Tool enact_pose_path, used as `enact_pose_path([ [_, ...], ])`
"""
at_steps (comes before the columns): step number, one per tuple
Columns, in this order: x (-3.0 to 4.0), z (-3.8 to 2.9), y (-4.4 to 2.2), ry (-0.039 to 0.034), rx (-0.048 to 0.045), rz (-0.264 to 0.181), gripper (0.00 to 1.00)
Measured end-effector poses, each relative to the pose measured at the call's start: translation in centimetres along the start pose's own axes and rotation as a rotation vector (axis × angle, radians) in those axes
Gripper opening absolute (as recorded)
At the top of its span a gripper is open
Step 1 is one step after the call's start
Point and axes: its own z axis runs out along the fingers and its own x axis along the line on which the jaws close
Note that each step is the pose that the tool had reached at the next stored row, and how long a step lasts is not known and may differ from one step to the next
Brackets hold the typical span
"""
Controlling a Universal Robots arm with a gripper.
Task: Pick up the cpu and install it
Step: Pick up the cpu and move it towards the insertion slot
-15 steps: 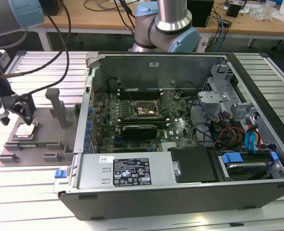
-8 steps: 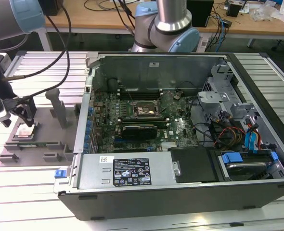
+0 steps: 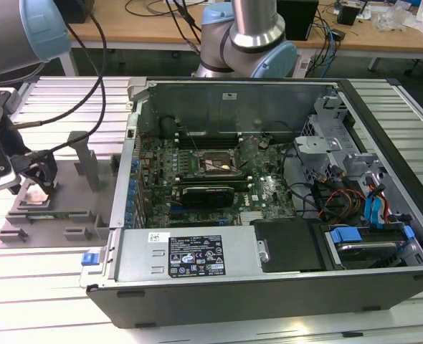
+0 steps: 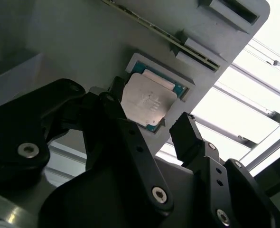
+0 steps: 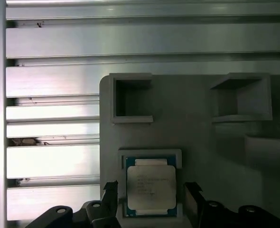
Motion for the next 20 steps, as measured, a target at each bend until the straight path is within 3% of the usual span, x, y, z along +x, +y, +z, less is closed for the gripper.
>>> enact_pose_path([
  [9,-0.13,0.88,-0.04,0.0005,0.0002,-0.001,0.66],
  [14,-0.21,1.0,-0.03,0.0017,-0.0007,-0.031,0.66],
  [20,-0.2,1.39,-0.04,0.0017,-0.0007,-0.032,0.66],
])
